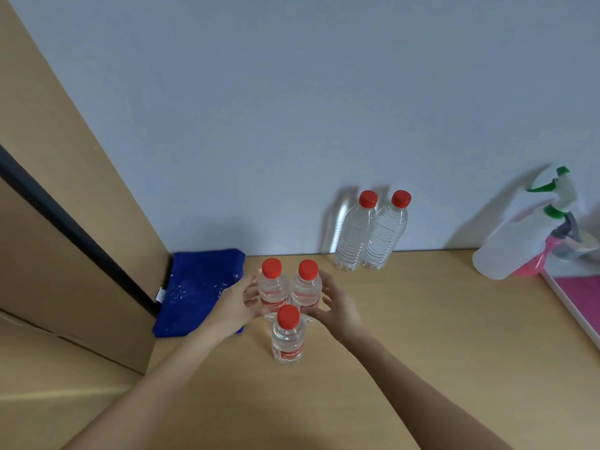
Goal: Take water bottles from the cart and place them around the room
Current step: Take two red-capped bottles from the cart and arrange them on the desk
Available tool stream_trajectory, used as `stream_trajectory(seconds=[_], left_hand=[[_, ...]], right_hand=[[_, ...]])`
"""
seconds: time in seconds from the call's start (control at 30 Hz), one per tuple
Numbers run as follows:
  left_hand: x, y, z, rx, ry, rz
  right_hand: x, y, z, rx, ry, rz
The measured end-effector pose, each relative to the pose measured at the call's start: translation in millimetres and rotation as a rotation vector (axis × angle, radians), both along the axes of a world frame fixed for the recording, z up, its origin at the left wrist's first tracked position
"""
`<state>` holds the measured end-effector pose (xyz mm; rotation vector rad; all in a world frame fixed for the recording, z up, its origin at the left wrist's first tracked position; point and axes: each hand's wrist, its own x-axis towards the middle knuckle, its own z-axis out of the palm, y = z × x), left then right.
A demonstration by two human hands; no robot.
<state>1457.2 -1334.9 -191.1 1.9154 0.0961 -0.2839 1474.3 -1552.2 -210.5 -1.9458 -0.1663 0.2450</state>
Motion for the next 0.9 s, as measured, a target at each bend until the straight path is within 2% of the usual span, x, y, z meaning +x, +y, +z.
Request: stream_trajectory(seconds=[0.17,0.37,0.6,0.9], left_hand=[[8.0,-3.5,-10.9,0.095,0.009,-0.045],[14.5,-4.6,-16.0,0.1,-0.015,-0.01],[25.4,-26.6,-22.1,0.067,-0.032,0.018],[53.5,-86.5,-19.8,0.123,-0.145,-0.102]], right_hand=[[5.4,-2.7,-11.7,-0.061,0.024,0.041],[8.2,-4.3,-17.6,-0.046,0.023,0.03],[15.9,-25.3,-20.4,-0.033,0.009,-0.062],[28.8,-78.5,-17.2,-0.037,-0.005,-0.22]])
